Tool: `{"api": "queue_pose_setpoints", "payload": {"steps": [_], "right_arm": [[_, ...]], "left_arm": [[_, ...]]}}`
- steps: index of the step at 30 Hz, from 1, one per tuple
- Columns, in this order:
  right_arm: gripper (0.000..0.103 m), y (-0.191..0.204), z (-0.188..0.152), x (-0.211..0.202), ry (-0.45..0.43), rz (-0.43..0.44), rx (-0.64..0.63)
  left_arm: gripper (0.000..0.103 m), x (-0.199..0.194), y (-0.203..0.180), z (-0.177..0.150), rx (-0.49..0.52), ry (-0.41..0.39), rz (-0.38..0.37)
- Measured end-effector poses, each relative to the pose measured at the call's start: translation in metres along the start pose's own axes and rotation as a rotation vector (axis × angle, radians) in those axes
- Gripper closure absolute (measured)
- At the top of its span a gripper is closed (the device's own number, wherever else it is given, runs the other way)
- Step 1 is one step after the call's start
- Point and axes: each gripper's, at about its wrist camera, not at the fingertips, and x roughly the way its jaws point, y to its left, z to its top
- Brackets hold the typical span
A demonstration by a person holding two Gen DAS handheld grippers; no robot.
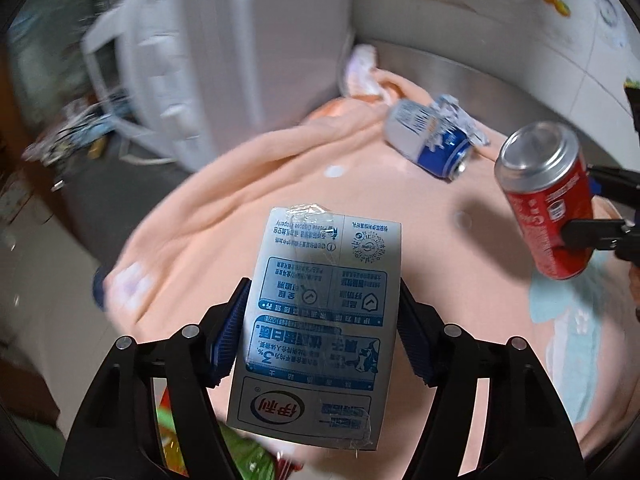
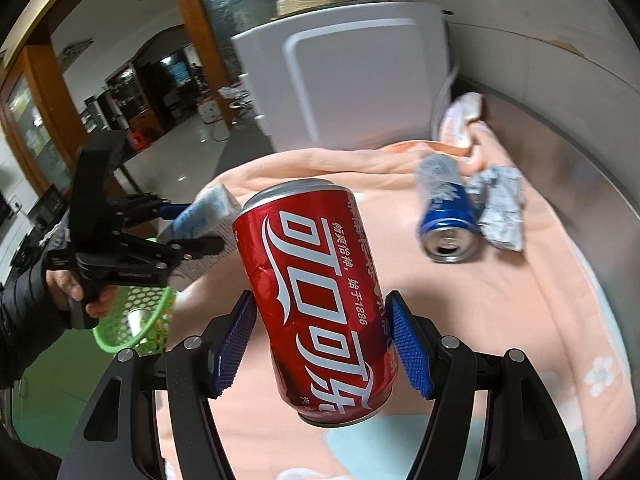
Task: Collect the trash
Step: 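Carry the milk carton and can over the green wastebasket and open both grippers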
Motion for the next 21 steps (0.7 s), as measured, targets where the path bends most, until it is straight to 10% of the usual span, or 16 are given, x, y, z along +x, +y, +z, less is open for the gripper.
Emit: {"api": "queue_pose_setpoints", "payload": {"steps": [21], "right_arm": [[0.039, 0.13, 0.004, 0.044, 0.06, 0.195, -0.193]], "left_arm": [[0.036, -0.111, 0.109, -0.132, -0.374, 0.007, 0.344]]}}
